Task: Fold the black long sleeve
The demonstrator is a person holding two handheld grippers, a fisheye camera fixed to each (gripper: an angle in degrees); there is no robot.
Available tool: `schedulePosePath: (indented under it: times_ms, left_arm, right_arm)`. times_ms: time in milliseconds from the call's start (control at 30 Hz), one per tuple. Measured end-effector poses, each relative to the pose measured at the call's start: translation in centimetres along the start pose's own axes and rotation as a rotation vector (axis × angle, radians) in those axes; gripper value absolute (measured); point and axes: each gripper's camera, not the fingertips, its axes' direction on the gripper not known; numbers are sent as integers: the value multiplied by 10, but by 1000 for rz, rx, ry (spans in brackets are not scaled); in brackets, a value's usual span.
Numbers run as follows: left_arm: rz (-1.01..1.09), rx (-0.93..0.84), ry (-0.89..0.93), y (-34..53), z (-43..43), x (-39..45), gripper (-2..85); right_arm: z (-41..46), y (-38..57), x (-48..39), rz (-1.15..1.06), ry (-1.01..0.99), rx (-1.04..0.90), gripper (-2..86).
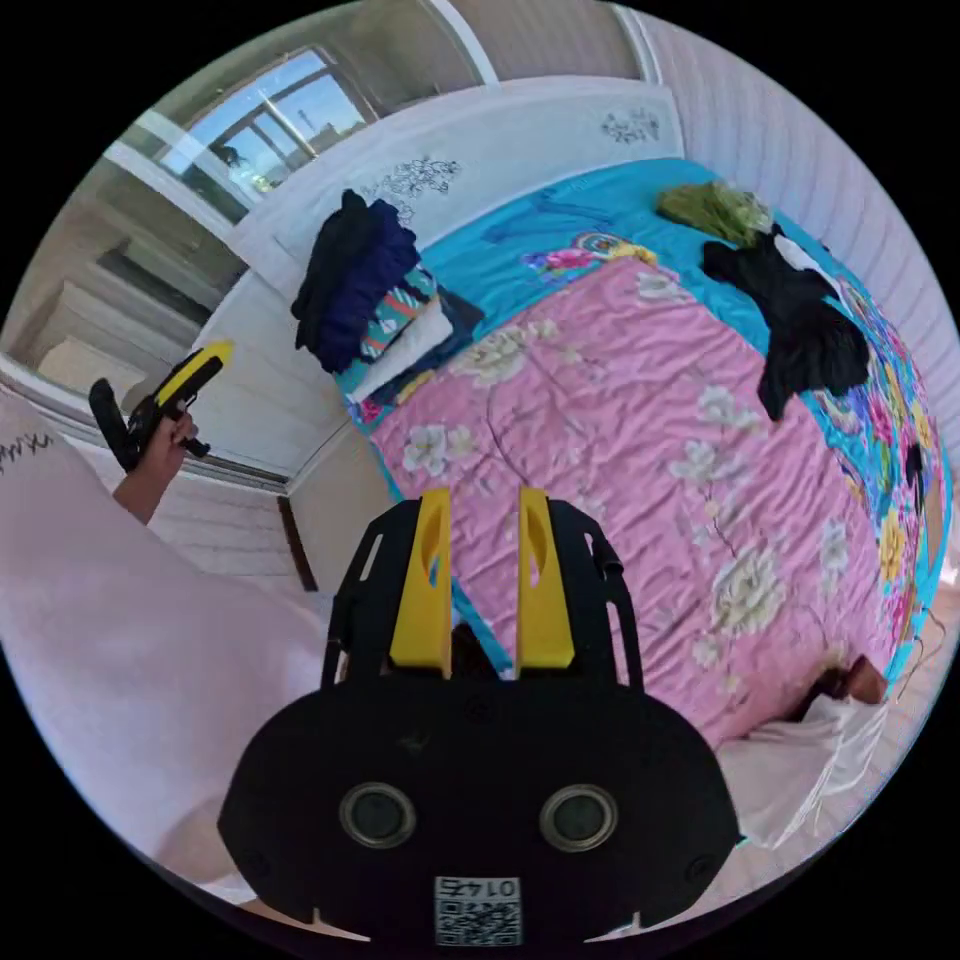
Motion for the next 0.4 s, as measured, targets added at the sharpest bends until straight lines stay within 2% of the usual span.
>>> schedulePosePath:
  times_ms: [33, 100, 133, 267, 400]
  left_arm:
    - [35, 7, 42, -3, 7, 21, 6]
    - [177, 51, 180, -12, 29, 114, 24]
    - [206, 69, 211, -13, 34, 139, 28]
    - [356, 110, 446, -7, 77, 315, 70]
    - [482, 76, 564, 27, 115, 517, 80]
  right_arm:
    - [-32, 54, 11, 50, 88, 13, 89]
    - [-74, 130, 30, 168, 226, 44, 84]
    - [-95, 180, 49, 291, 283, 48, 82]
    - [-145, 363, 117, 672, 235, 104, 81]
    - [-171, 508, 165, 845, 198, 126, 83]
